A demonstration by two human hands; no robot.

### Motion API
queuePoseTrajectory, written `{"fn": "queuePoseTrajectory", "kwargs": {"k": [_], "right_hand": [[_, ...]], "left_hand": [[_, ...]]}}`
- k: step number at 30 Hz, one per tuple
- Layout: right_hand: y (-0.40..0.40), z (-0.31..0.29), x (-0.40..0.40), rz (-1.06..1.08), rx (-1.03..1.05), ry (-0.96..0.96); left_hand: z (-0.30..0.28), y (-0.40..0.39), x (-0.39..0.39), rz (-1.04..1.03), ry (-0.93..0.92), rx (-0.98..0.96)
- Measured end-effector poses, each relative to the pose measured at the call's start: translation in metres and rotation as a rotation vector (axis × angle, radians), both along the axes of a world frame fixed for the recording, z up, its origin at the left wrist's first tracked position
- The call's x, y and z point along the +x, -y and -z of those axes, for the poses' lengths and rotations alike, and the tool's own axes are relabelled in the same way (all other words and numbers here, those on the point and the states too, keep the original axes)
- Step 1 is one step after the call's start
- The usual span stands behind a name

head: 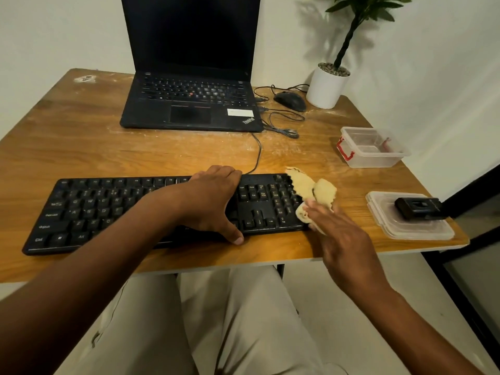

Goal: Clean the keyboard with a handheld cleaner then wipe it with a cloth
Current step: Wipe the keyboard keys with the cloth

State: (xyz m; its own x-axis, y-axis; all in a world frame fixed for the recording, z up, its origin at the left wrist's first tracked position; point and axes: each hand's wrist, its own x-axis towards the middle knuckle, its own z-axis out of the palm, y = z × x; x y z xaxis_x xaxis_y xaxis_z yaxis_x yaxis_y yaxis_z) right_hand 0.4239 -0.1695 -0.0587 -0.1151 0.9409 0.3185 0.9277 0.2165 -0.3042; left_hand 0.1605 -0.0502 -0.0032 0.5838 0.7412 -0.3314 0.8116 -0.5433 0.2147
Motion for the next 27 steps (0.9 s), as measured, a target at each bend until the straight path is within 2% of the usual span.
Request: {"fn": "queuePoseTrajectory", "kwargs": {"k": [3,6,9,14,18,23,27], "right_hand": [[-0.022,-0.002,-0.008,0.05,0.033,-0.077],[-0.023,-0.004,-0.029,-0.029,-0.009,-0.065],[-0.002,-0.003,-0.014,-0.09,-0.022,-0.043],[-0.008,-0.016,0.007,0.089,-0.003,-0.114],[-0.055,-0.035,-0.029,0.08,0.066,-0.186],[-0.067,-0.028,-0.056,-0.021,-0.135,-0.038],[-0.019,-0.021,-0.043,-0.09,-0.115,-0.061]], "left_hand": [[0.0,0.0,0.0,0.004,-0.001,0.0],[0.0,0.0,0.0,0.003,-0.009,-0.005],[0.002,-0.002,0.0,0.008,-0.01,-0.001],[0.002,-0.001,0.0,0.017,-0.017,0.002],[0.0,0.0,0.001,0.007,-0.016,-0.007],[-0.001,0.0,0.001,-0.001,-0.021,-0.009],[0.0,-0.001,0.001,0.008,-0.026,-0.007]]}}
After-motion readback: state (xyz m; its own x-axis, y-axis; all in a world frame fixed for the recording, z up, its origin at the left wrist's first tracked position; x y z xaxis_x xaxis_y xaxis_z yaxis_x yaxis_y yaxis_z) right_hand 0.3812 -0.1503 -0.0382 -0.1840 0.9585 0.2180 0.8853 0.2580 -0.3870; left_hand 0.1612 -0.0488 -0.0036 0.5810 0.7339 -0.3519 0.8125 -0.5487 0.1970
